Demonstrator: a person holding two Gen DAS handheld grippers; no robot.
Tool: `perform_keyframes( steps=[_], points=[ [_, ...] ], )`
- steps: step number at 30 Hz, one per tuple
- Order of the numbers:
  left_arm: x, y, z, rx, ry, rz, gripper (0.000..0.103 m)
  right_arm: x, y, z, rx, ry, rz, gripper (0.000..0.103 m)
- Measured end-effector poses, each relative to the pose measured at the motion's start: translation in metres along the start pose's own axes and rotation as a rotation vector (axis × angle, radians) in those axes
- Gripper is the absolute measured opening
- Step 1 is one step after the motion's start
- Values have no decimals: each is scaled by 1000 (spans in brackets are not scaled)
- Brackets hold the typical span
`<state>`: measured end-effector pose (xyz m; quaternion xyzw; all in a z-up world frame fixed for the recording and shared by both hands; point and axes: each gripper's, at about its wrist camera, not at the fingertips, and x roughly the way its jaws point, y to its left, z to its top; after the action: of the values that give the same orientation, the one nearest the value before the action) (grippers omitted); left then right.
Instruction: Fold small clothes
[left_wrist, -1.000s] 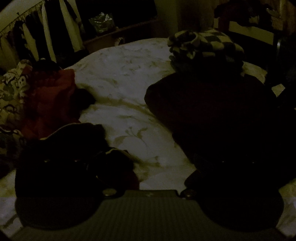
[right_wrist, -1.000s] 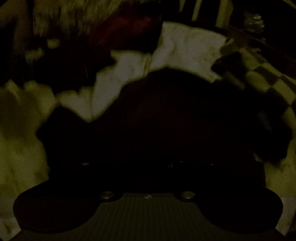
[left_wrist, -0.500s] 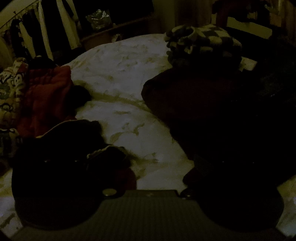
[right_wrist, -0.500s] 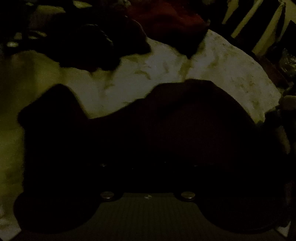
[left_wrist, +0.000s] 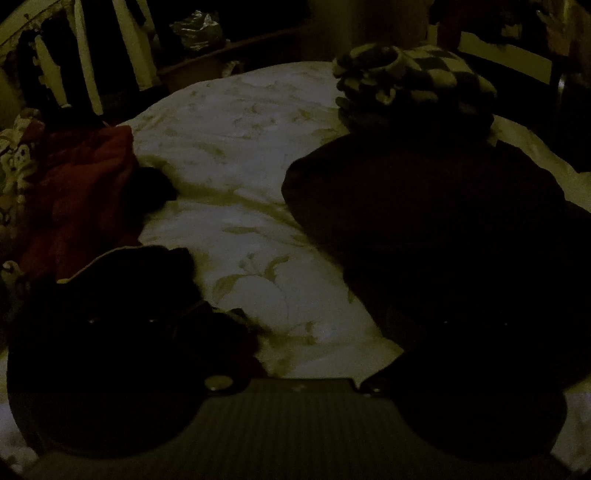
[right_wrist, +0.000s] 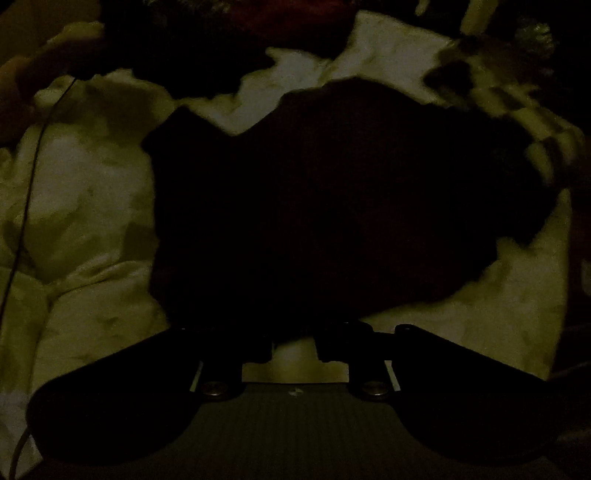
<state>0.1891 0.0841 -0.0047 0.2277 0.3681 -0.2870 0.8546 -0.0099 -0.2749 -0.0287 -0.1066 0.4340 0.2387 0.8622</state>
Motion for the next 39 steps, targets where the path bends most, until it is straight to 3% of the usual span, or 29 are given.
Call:
perform_keyframes(
  steps=[4, 7, 11, 16, 18, 21, 24, 26, 27, 30, 34, 36, 37, 39],
  points=[
    [11, -3, 2, 23, 7, 23, 103, -4, -12, 19, 113, -172, 76, 39],
    [22, 1, 5, -1, -1, 45, 103, 16, -4, 54, 61, -249, 70, 40],
    [33, 4, 4, -42, -9, 50, 103, 90, 19, 138, -61, -183, 92, 42],
    [37, -15, -6, 17, -33, -3, 103, 182, 6, 225, 106, -108, 33, 47],
    [37, -20, -9, 39, -39, 0, 103, 208, 7, 246, 141, -80, -8, 50],
    [37, -24, -11, 59, -62, -12, 103, 232, 27, 260, 52, -41, -47, 57],
    [40, -22, -14, 49, -63, -37, 103, 256, 40, 267, -14, 18, -146, 61],
    [44, -20, -17, 45, -51, -40, 103, 264, 39, 270, -19, 40, -146, 41],
    [45, -20, -19, 41, -47, -41, 103, 265, 37, 272, -34, 42, -180, 2],
    [45, -16, -25, 24, -44, -50, 103, 254, 19, 276, -33, -10, -257, 1],
    [41, -13, -29, 8, -43, -47, 103, 237, -42, 278, 178, -69, -213, 1],
    [37, -11, -31, 5, -40, -39, 103, 240, -71, 272, 259, -71, -215, 3],
    [36, -10, -32, 5, -37, -36, 103, 241, -86, 266, 298, -82, -206, 12],
    [33, -9, -33, 4, -27, -34, 103, 237, -103, 254, 351, -123, -174, 42]
  ],
)
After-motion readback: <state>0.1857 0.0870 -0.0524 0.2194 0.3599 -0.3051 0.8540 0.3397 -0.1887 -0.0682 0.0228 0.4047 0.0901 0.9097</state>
